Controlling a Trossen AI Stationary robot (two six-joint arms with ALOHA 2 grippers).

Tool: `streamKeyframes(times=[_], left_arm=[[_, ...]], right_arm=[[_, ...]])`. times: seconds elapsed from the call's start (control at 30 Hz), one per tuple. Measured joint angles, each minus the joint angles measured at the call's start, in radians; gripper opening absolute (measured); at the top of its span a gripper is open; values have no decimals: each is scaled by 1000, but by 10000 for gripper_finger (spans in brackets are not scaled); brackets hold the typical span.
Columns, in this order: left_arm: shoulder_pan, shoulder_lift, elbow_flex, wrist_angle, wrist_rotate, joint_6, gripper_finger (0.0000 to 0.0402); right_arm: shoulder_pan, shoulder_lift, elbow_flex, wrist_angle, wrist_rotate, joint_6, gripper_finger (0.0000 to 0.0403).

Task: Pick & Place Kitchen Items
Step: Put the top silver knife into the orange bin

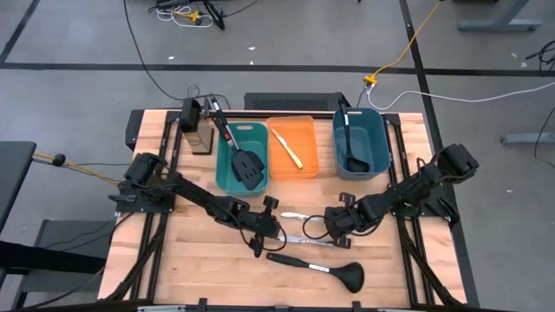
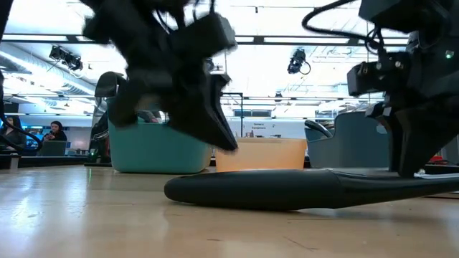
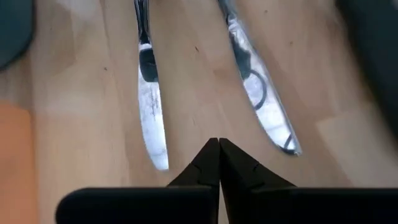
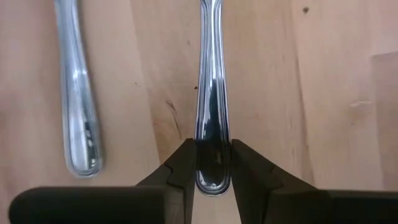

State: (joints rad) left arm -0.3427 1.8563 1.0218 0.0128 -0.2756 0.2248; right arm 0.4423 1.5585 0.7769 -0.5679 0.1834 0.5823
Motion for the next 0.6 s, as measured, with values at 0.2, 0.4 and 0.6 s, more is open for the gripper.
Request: streamKeyframes(times=[0.2,0.4,0.6], left_arm=[[-39,-123,1,-120,-1,0,9],[-70,-371,-81,-181,3,-15,5],[-94,-677,-274,-121,-36,-112,4]], right_arm=[[0,-119,1,8,25,-13,81],[0,-298,2,16,110,-57,81],[0,-455,2,53,181,-133,81]])
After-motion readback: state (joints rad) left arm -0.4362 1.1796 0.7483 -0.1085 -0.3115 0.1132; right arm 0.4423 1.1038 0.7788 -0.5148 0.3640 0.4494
